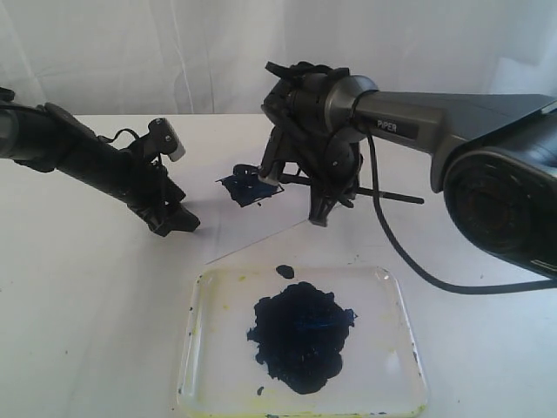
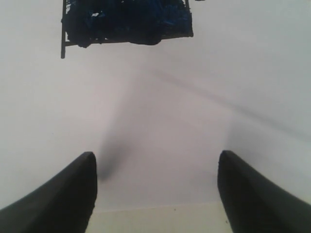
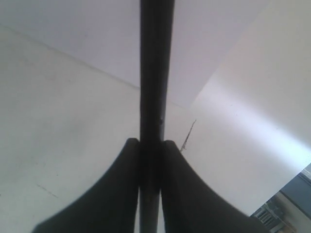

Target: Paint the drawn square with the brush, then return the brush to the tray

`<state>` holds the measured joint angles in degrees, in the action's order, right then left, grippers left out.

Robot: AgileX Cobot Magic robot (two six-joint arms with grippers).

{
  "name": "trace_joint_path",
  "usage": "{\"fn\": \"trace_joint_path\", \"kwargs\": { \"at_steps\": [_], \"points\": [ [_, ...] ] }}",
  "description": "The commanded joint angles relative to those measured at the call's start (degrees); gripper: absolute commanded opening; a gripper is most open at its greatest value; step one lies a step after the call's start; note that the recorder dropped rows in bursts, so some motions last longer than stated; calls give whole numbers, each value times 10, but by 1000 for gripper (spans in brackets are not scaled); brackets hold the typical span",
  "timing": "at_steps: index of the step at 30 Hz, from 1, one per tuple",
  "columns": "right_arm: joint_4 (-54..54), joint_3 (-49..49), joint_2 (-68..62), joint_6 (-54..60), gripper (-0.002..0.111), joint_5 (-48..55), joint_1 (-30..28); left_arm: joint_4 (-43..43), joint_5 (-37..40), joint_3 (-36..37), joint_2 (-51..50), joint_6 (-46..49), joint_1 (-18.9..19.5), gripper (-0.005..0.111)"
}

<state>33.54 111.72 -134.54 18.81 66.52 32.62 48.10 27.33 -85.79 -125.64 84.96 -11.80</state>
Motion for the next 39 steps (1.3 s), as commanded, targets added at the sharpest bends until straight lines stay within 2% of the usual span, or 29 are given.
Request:
{"fn": "trace_joint_path", "kwargs": {
  "at_steps": [1,18,39],
  "points": [
    [3,6,-1,-13,0,-11,0,-55,7,11,-18,13,-3,73],
    [27,8,-25,-31,0,-25,0,-55,7,11,-18,13,-3,73],
    [101,8,-39,-87,0,17,0,-55,9,11,-18,13,-3,73]
  ]
}}
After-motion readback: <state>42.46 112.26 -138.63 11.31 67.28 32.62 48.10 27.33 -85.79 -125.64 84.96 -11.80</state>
